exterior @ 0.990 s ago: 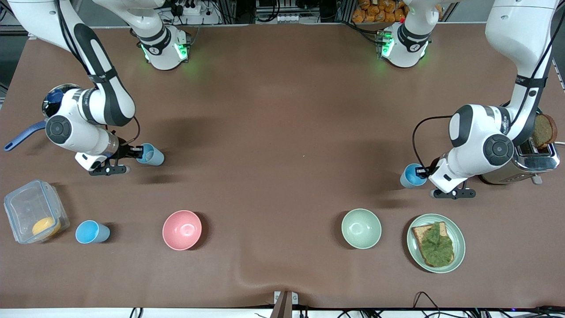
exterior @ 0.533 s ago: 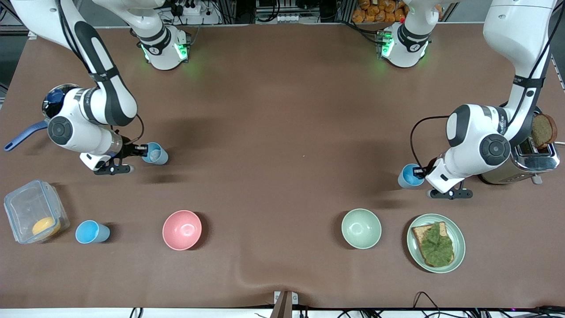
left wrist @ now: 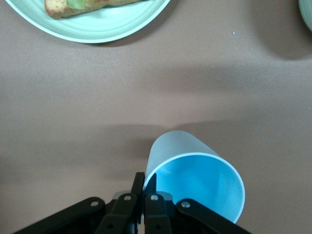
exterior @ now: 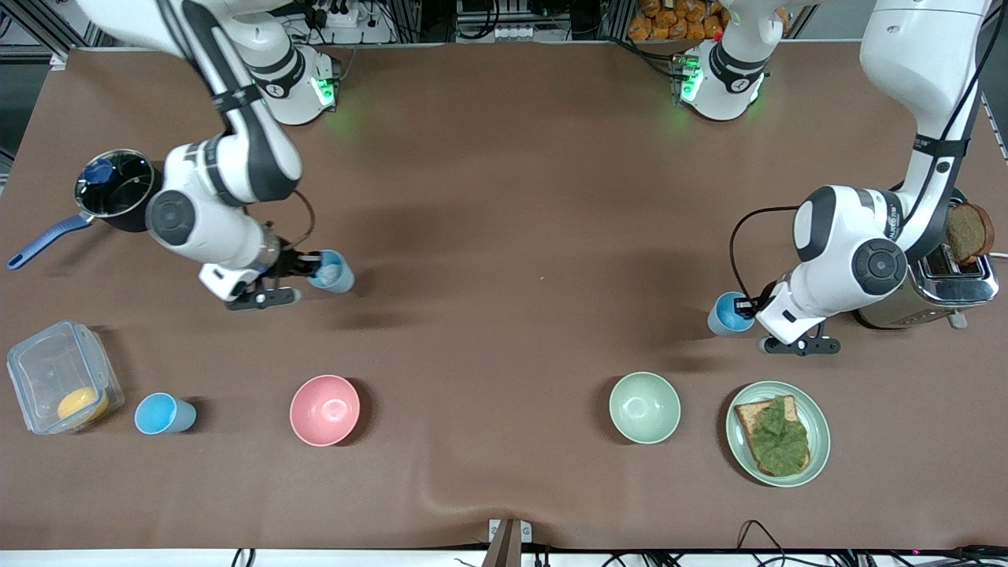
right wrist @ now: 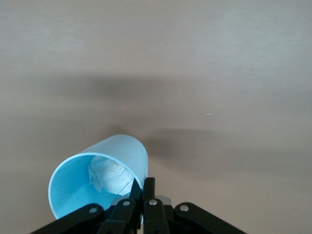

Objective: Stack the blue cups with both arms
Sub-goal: 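Carry both blue cups toward the table middle with both grippers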

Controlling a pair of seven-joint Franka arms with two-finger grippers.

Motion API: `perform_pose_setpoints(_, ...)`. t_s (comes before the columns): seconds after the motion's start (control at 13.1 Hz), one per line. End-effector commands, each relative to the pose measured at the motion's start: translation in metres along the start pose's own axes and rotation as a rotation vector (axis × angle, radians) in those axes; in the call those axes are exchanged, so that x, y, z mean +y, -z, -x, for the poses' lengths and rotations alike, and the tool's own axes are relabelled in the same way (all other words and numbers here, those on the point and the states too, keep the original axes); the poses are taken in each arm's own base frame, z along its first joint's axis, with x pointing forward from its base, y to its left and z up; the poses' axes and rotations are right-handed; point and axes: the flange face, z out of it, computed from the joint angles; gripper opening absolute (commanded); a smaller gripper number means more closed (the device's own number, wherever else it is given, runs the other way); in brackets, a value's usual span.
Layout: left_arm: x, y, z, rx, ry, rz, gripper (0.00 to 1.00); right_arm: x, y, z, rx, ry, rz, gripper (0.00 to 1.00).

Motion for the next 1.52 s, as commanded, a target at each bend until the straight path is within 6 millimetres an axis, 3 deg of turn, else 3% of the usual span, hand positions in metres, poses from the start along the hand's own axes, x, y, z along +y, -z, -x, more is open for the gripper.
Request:
perform_pose_setpoints(0.0,0.006,0.007,-0.002,0.002,0.038,-0.020,0.00,-0.052,0.002,0.008,0.003,-0.067,-0.006,0.00)
perform_pose_setpoints(0.15,0.014,0.009,-0.001,0.005,0.035,-0.021,0.00,-0.108,0.004,0.015,0.023,-0.117,-0.005,0.00)
perform_pose_setpoints(0.46,0.021,0.025,-0.002,-0.020,0.060,-0.020,0.00,-0.188,-0.025,0.023,0.073,-0.248,-0.026,0.00)
perform_pose_setpoints(0.69,0.046,0.047,-0.004,-0.039,0.081,-0.026,0.00,-0.254,-0.049,0.030,0.082,-0.326,-0.038,0.00)
perform_pose_setpoints(1.07,0.089,0.063,0.002,-0.030,0.104,-0.006,0.00,-0.286,-0.057,0.028,0.105,-0.382,-0.064,0.00)
perform_pose_setpoints(1.3,0.128,0.072,0.010,-0.020,0.151,0.014,0.00,-0.289,-0.073,0.025,0.113,-0.377,-0.063,0.00)
perform_pose_setpoints(1.37,0.135,0.075,0.009,-0.014,0.172,0.021,0.00,-0.286,-0.072,0.022,0.115,-0.383,-0.065,0.03)
perform_pose_setpoints(1.45,0.143,0.076,0.011,-0.015,0.176,0.025,0.00,-0.284,-0.069,0.021,0.113,-0.385,-0.063,0.22)
